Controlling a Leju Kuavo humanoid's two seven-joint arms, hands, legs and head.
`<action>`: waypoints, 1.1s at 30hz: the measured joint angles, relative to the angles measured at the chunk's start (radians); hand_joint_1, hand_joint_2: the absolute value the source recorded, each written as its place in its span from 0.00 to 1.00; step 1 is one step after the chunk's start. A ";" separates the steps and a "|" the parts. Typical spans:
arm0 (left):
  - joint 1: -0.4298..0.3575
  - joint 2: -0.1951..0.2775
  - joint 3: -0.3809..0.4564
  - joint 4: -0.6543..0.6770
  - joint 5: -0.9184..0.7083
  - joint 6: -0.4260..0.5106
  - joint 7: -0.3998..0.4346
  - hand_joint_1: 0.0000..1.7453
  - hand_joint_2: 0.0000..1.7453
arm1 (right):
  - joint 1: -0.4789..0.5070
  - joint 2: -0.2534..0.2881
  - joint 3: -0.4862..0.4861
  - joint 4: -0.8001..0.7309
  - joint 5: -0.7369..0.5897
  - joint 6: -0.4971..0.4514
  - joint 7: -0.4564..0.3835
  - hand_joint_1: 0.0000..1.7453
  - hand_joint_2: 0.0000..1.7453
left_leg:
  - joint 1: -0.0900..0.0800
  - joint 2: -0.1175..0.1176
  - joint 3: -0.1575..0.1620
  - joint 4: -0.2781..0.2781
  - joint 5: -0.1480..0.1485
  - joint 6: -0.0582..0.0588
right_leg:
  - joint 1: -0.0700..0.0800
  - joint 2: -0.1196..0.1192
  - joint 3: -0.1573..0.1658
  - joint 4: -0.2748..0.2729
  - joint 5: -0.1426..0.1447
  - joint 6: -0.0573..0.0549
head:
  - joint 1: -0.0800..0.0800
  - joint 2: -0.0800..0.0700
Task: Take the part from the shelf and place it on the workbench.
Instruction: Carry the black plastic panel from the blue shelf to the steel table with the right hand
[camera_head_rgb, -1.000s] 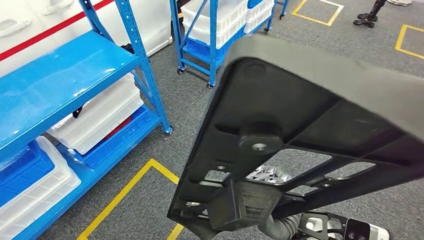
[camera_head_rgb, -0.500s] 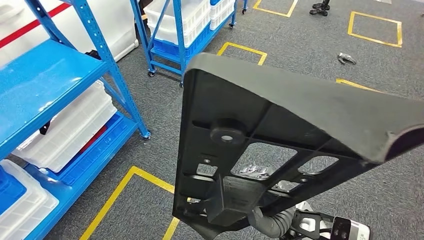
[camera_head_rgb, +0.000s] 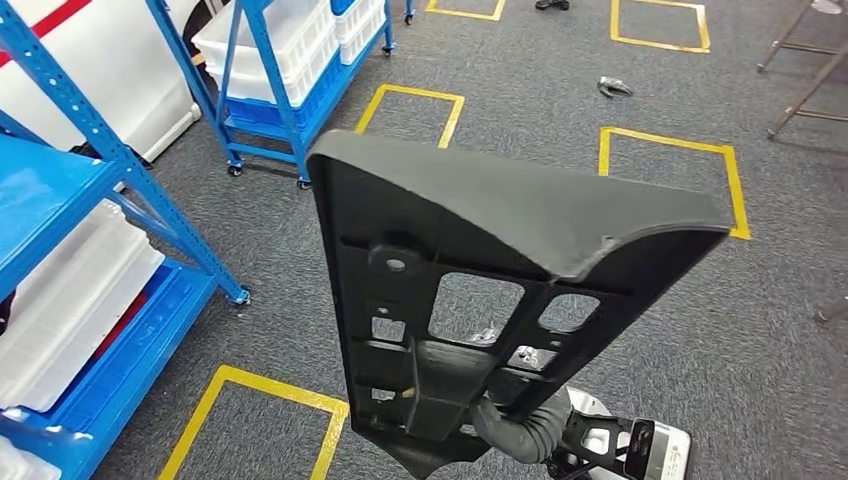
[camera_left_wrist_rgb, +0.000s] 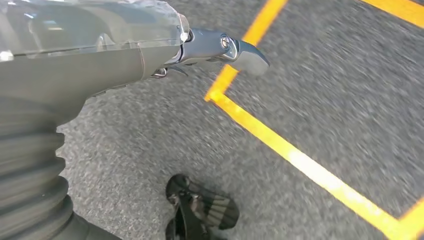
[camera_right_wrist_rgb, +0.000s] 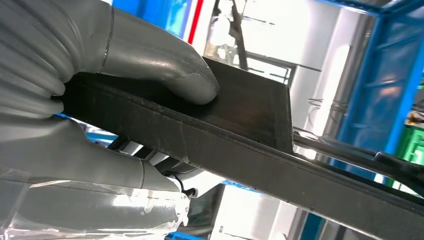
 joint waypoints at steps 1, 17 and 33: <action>-0.002 0.000 -0.002 0.000 0.000 -0.004 -0.001 0.00 1.00 | -0.004 0.000 0.006 0.004 0.003 0.001 0.003 0.98 1.00 | 0.000 -0.024 0.026 -0.067 0.032 0.005 | 0.001 0.012 -0.001 0.002 0.000 0.001 | 0.000 0.000; -0.003 -0.012 -0.055 0.001 -0.027 -0.004 -0.005 0.00 1.00 | 0.010 0.017 0.048 -0.038 0.039 -0.052 0.023 0.98 1.00 | -0.002 0.082 0.092 -0.196 0.058 0.018 | -0.021 -0.132 -0.024 0.046 -0.014 0.056 | 0.007 0.000; -0.018 0.039 -0.094 0.005 -0.025 -0.028 -0.030 0.00 1.00 | -0.021 0.003 0.042 -0.117 0.122 -0.156 -0.005 0.98 1.00 | 0.001 -0.061 0.050 -0.148 0.068 0.003 | -0.003 0.016 0.008 -0.004 -0.007 0.003 | 0.004 0.000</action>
